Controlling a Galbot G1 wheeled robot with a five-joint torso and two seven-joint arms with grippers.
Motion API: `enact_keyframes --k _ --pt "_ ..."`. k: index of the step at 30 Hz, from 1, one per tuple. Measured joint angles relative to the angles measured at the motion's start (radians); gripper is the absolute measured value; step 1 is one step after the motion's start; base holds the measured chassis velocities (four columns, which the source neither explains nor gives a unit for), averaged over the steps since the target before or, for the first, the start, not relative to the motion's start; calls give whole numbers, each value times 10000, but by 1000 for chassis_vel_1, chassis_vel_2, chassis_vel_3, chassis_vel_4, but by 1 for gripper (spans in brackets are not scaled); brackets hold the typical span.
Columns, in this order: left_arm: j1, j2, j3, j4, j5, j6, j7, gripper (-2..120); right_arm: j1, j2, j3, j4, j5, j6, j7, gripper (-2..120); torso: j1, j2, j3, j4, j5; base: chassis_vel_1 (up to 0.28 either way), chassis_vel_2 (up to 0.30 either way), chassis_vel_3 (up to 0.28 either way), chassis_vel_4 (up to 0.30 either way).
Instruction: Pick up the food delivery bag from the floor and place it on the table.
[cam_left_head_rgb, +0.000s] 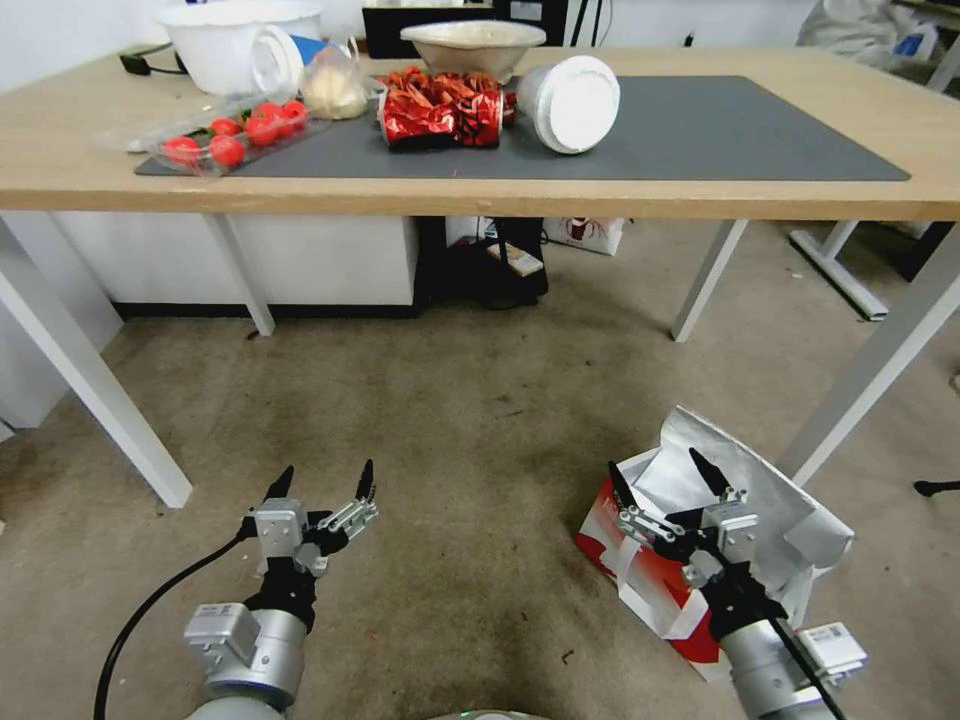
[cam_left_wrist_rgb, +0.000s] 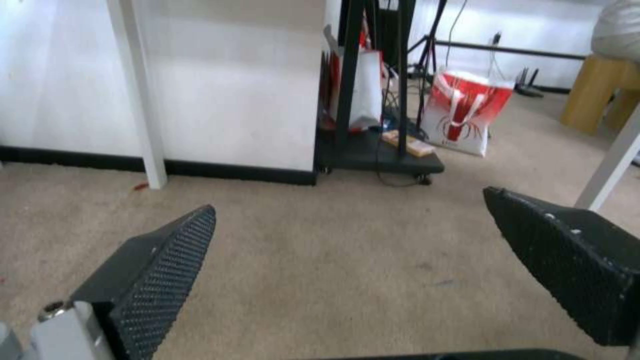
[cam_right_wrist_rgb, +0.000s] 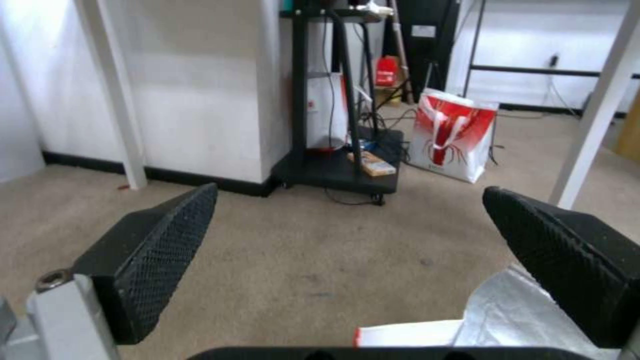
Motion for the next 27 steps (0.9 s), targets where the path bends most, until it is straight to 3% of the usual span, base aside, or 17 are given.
enact_keyframes --k 8,11,14,27 --pt "136 -3 21 -75 0 -236 -54 100 346 -1222 1300 -914 1019 100 -691 100 0 8 0 -1 3 0 0 0 0" --pt "159 -9 22 -87 2 -250 -57 100 497 -1883 1874 -1318 1524 68 -968 100 2 10 0 1 -2 0 0 0 0" --pt "227 -37 49 -90 14 -301 -13 100 752 -3035 2578 -2129 2382 -72 -1505 100 2 12 0 0 0 0 0 0 0" --pt "259 -225 183 -33 196 -394 48 100 1765 -5438 2723 -5004 2827 -304 -2188 100 3 19 0 -1 2 0 0 0 0"
